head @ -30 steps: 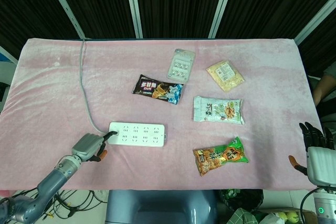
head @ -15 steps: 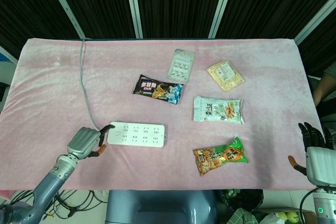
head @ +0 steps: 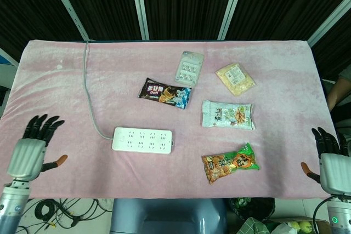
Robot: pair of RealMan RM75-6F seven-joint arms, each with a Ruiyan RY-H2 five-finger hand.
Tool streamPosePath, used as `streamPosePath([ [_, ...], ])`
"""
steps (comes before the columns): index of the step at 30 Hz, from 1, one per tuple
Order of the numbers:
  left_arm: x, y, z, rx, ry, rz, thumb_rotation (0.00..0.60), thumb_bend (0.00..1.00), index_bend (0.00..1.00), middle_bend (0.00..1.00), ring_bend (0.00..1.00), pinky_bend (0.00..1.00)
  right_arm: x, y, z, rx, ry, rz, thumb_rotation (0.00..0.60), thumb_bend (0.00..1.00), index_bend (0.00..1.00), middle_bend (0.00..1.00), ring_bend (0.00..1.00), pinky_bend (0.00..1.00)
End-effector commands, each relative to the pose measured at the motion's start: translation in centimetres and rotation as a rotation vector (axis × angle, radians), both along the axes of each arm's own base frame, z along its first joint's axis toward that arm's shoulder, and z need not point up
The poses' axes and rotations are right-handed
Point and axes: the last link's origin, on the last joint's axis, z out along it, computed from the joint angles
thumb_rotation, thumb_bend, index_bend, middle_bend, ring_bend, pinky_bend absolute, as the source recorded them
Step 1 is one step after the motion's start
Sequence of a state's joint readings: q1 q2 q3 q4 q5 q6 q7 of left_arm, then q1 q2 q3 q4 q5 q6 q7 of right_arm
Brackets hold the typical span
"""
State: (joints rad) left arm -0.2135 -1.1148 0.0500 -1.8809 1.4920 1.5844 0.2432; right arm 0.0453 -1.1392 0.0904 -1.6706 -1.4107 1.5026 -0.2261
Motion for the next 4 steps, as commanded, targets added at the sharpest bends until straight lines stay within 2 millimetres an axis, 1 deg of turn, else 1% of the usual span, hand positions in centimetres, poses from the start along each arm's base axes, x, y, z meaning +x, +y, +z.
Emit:
streamPosePath([
  [1, -3.7, -2.3, 2.2, 0.077, -0.019, 0.087, 0.6, 0.13, 0.15, 0.1, 0.0, 0.0, 0.0, 0.1, -0.1, 0.002, 0.008, 0.009, 0.6, 0.13, 0.12, 0.07, 0.13, 0.04],
  [4, -5.5, -2.5, 3.0, 0.075, -0.025, 0.116, 0.6, 0.13, 0.15, 0.1, 0.0, 0.0, 0.1, 0.1, -0.2, 0.007, 0.009, 0.011, 0.6, 0.13, 0.12, 0.07, 0.12, 0.04],
])
